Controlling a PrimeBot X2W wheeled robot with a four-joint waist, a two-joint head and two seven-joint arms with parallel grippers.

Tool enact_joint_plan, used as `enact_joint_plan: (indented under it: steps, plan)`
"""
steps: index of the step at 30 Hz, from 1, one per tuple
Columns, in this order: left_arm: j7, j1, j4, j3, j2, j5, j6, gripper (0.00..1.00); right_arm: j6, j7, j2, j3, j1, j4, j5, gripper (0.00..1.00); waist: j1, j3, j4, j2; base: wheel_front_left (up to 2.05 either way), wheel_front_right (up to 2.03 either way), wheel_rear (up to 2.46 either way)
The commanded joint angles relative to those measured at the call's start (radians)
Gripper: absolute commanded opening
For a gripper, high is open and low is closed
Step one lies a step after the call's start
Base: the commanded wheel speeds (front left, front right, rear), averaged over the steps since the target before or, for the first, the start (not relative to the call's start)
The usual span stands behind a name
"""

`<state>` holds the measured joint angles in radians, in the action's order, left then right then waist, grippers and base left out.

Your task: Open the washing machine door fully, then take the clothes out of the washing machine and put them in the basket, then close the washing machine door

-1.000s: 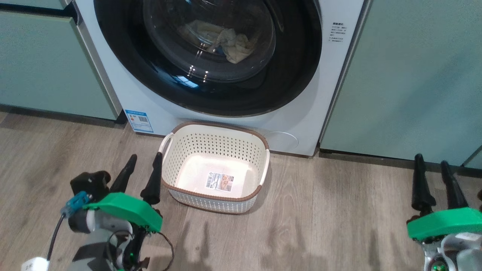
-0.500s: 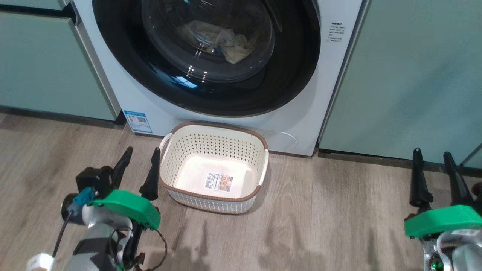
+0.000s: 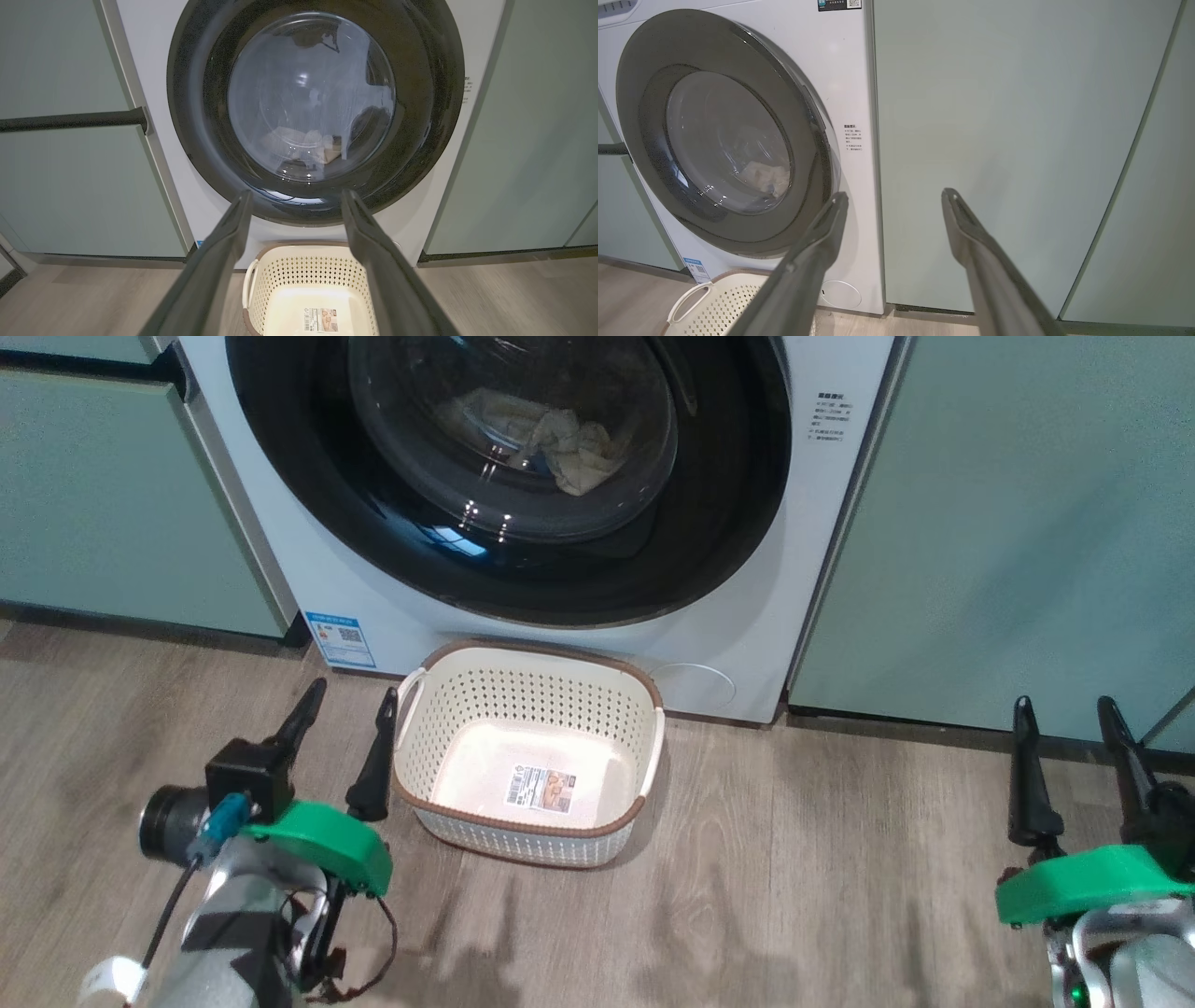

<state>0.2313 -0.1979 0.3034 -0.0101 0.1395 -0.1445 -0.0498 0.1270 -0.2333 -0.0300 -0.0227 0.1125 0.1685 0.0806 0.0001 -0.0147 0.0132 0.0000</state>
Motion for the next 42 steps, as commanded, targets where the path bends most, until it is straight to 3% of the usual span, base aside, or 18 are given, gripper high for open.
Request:
enact_joint_plan:
  steps: [1,5,32,34,36,37,38,39,42]
  plan:
    - [0.018,-0.061,-0.033,0.04,0.027,0.035,0.006,1.0,0.004,-0.016,-0.019,0.026,0.067,-0.037,-0.033,1.0,-0.0001,0.0,0.0,0.0,0.0,0.0,0.0]
    - [0.03,-0.068,-0.029,0.061,0.02,0.072,0.006,1.0,0.004,-0.029,-0.02,0.041,0.071,-0.031,-0.071,1.0,-0.0001,-0.001,0.002,0.0,0.0,0.0,0.0]
    - [0.03,-0.078,0.013,0.139,-0.035,0.053,-0.042,1.0,0.004,-0.029,-0.02,0.026,0.057,0.012,0.012,1.0,-0.0001,-0.004,-0.007,0.0,0.0,0.0,0.0]
    - [0.03,-0.077,0.014,0.136,-0.04,0.056,-0.044,1.0,0.004,-0.029,-0.02,0.031,0.058,0.011,0.018,0.81,-0.0001,-0.005,-0.008,0.0,0.0,0.0,0.0]
    - [0.03,-0.076,0.014,0.134,-0.044,0.057,-0.046,1.0,0.004,-0.029,-0.02,0.037,0.06,0.012,0.04,0.47,-0.0001,-0.006,-0.01,0.0,0.0,0.0,0.0]
    - [0.03,-0.076,0.014,0.134,-0.044,0.057,-0.046,1.0,0.004,-0.029,-0.02,0.037,0.06,0.012,0.04,0.47,-0.0001,-0.006,-0.01,0.0,0.0,0.0,0.0]
    - [0.03,-0.076,0.014,0.132,-0.046,0.058,-0.047,1.0,0.004,-0.029,-0.02,0.039,0.062,0.011,0.053,0.15,-0.0001,-0.007,-0.011,0.0,0.0,0.0,0.0]
    - [0.03,-0.076,0.014,0.129,-0.049,0.059,-0.047,1.0,0.004,-0.029,-0.02,0.04,0.064,0.011,0.083,0.0,-0.0001,-0.008,-0.013,0.0,0.0,0.0,0.0]
    - [0.03,-0.077,0.017,0.119,-0.055,0.063,-0.051,1.0,0.004,-0.029,-0.02,0.046,0.077,0.018,0.183,0.0,-0.0001,-0.017,-0.022,0.0,0.0,0.0,0.0]
